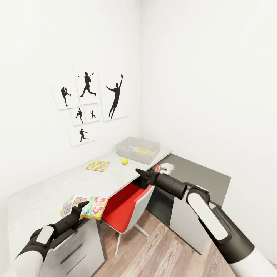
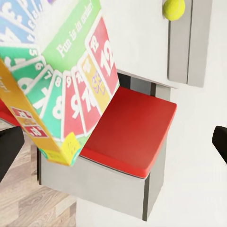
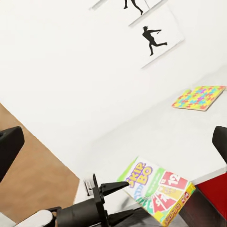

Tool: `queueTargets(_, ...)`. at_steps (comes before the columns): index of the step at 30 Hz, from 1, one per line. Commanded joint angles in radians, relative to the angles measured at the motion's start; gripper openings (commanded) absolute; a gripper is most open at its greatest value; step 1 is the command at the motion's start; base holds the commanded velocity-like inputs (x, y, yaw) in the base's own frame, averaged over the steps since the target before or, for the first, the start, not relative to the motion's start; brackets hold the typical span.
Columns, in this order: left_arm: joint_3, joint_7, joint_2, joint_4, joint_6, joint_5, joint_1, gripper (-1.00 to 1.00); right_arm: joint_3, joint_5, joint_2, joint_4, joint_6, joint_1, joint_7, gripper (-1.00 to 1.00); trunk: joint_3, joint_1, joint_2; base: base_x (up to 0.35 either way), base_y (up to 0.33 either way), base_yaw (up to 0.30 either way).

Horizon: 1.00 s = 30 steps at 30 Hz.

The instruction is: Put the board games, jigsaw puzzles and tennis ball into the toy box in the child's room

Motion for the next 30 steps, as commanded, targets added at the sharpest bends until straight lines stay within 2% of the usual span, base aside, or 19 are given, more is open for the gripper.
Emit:
queueTargets(1, 0.006, -0.002, -0.001, 0.0, 0.007, 0.0, -0.001, 1.0, 0.0, -0.003, 0.0, -0.002, 0.007, -0.001, 0.01, 1.0, -0.002, 0.0, -0.002, 0.0, 0.0, 0.0)
queueTargets(8, 0.005, -0.001, -0.001, 0.001, 0.006, 0.0, -0.001, 1.0, 0.0, -0.002, 0.002, -0.006, 0.022, 0.001, 0.042, 1.0, -0.002, 0.0, -0.002, 0.0, 0.0, 0.0)
queueTargets(24, 0.006, 0.001, 0.0, 0.001, 0.005, 0.001, -0.001, 1.0, 0.0, -0.002, 0.006, -0.007, 0.02, 0.001, 0.048, 1.0, -0.002, 0.0, -0.002, 0.0, 0.0, 0.0)
queueTargets(30, 0.005, 0.0, -0.001, 0.001, 0.005, 0.0, -0.002, 1.0, 0.0, 0.004, 0.007, -0.004, 0.011, 0.001, 0.042, 1.0, -0.021, 0.023, -0.044, 0.0, 0.0, 0.0)
